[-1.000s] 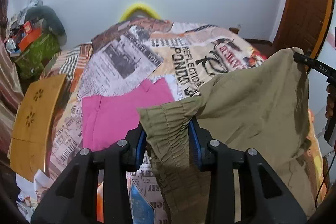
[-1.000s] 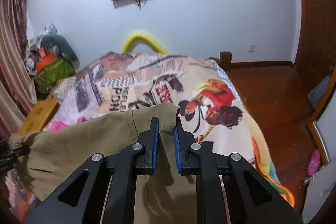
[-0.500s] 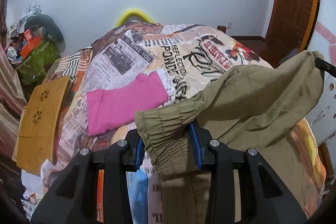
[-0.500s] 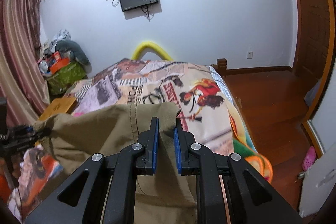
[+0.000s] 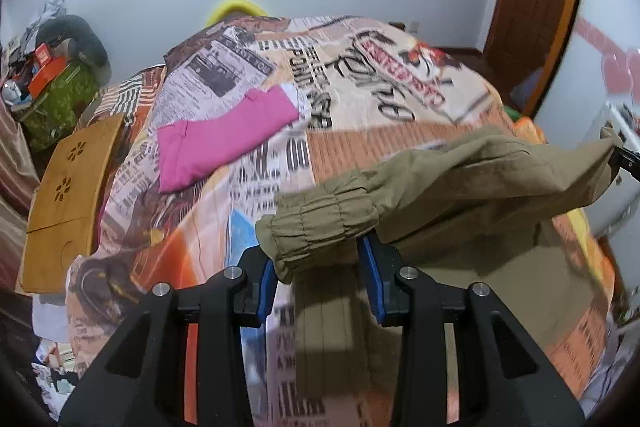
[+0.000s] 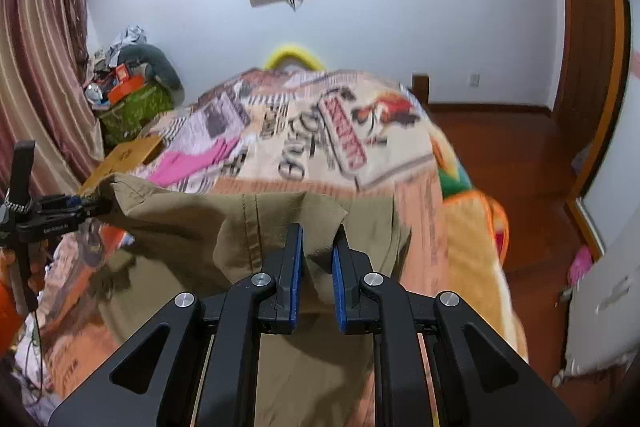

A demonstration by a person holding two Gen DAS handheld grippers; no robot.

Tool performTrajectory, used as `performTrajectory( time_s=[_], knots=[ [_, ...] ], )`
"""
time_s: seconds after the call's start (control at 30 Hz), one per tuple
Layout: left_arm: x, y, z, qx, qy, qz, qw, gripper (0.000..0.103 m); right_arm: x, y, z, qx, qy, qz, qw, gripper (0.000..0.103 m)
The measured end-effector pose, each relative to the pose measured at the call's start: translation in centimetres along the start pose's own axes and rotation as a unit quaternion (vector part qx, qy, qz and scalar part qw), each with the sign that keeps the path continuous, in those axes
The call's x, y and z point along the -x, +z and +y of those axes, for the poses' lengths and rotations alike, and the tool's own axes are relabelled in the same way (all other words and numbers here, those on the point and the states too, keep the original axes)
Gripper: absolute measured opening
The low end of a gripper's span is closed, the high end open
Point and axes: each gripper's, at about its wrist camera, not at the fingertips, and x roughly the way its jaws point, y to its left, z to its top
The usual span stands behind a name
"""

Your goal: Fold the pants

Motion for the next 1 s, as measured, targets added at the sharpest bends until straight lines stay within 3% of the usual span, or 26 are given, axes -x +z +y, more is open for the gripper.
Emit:
performTrajectory(
  time_s=[0.43,0.5,0.63,0.9,1.0],
  knots=[
    [0.9,-6.9,-0.6,-0.011,0.007,0.045,0.9989,0.037,0.7,-9.4,0.9,-0.003,-0.045,0.072,0.996,0.016],
    [1.3,-7.5,-0.4,-0.008,0.005,0.048,0.9988,0.037,0.8,-10.1,0.8,-0.01,-0.053,0.083,0.995,0.021],
    [3.1,-8.5,-0.6,-0.01,0.008,0.041,0.9991,0.038,1.5,-11.5,1.0,-0.015,-0.077,0.108,0.991,0.044],
    [6.1,-7.5,-3.8,-0.076,0.028,0.01,0.9967,0.05,4.5,-10.9,2.6,-0.007,-0.064,0.07,0.995,0.047],
    [6.3,-6.6,-5.3,-0.102,0.026,-0.002,0.9945,0.066,5.3,-9.9,3.7,-0.001,-0.048,0.045,0.998,0.057]
  ],
)
